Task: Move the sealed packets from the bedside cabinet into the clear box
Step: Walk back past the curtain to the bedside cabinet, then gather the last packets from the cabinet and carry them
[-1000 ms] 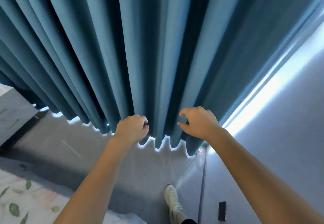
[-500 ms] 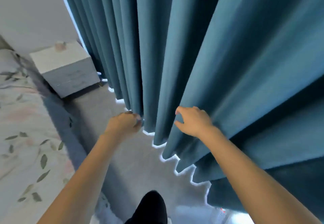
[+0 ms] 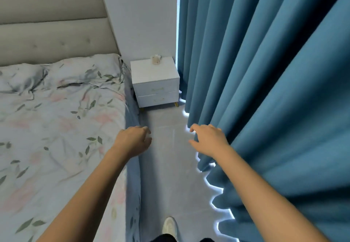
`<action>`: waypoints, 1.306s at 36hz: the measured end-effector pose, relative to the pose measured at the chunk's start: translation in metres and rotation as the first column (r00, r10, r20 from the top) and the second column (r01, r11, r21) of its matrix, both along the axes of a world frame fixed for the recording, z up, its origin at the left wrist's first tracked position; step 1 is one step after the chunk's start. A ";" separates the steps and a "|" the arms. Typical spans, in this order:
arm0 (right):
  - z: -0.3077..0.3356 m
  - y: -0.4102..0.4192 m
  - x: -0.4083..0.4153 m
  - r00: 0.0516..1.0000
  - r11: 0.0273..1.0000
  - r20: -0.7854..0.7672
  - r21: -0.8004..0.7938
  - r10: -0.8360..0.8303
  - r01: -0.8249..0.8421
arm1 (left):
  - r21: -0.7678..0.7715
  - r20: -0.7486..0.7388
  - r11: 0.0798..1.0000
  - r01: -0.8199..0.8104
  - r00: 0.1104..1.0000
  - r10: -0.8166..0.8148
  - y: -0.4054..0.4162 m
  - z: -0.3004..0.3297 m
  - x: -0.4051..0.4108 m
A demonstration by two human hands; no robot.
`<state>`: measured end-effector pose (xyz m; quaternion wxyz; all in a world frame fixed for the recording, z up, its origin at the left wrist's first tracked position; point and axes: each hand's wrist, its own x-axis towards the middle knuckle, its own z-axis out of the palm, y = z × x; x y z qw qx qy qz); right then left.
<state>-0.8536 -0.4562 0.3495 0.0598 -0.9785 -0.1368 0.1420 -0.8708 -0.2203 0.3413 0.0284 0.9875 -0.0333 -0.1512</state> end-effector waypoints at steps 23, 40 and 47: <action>-0.021 0.072 0.423 0.990 0.991 -0.058 -0.034 0.129 -0.132 | -0.118 -0.055 0.977 -0.180 0.983 0.175 0.070 -0.019 0.382; -0.078 0.205 0.713 0.959 0.969 -0.144 0.073 0.243 -0.235 | -0.198 -0.092 0.905 -0.375 0.927 0.364 0.192 -0.044 0.644; -0.118 0.249 0.806 0.971 0.986 -0.192 0.114 0.145 -0.125 | -0.170 -0.110 0.916 -0.363 0.931 0.349 0.236 -0.078 0.751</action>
